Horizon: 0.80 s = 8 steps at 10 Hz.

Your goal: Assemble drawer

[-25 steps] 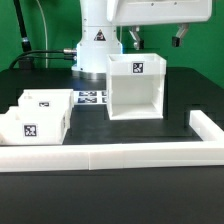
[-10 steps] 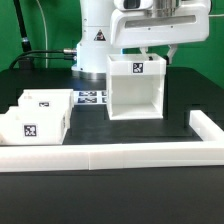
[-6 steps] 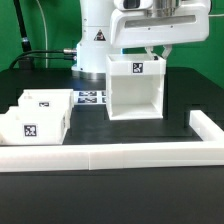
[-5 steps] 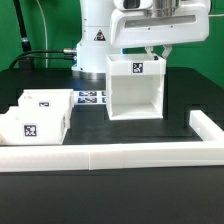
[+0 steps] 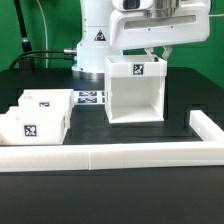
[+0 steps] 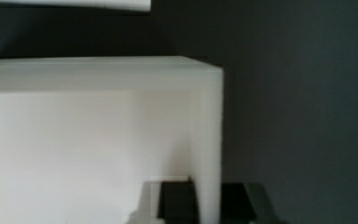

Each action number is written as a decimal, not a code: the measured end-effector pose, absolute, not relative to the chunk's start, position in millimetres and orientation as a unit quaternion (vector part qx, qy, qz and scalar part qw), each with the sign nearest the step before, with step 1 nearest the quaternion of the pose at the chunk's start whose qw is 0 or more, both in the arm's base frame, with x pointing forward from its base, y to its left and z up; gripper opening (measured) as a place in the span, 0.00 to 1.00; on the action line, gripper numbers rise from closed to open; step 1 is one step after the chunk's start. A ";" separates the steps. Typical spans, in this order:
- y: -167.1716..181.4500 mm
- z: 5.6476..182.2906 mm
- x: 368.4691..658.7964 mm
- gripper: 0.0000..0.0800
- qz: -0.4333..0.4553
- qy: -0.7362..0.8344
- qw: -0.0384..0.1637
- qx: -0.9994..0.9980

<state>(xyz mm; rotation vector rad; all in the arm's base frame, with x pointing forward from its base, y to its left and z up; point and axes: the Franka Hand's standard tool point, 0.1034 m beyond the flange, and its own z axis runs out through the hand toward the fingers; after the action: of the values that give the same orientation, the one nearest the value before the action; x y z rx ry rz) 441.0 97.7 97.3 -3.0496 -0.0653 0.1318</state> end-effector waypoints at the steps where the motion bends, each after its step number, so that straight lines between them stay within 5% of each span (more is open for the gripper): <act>1: 95.7 97.4 457.0 0.05 0.040 -0.021 0.046 -0.998; 5: 89.8 98.4 532.1 0.05 0.012 -0.011 0.055 -0.998; 8: 88.8 98.9 560.1 0.05 -0.007 -0.035 0.058 -0.998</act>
Offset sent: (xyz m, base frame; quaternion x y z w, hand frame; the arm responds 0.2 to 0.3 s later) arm 0.0725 -0.0092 -0.0155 0.0082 0.0053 -0.0103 0.9999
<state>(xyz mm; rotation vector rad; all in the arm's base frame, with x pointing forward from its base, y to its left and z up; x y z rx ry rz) 560.1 88.8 98.9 -3.0240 -0.1065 -0.0199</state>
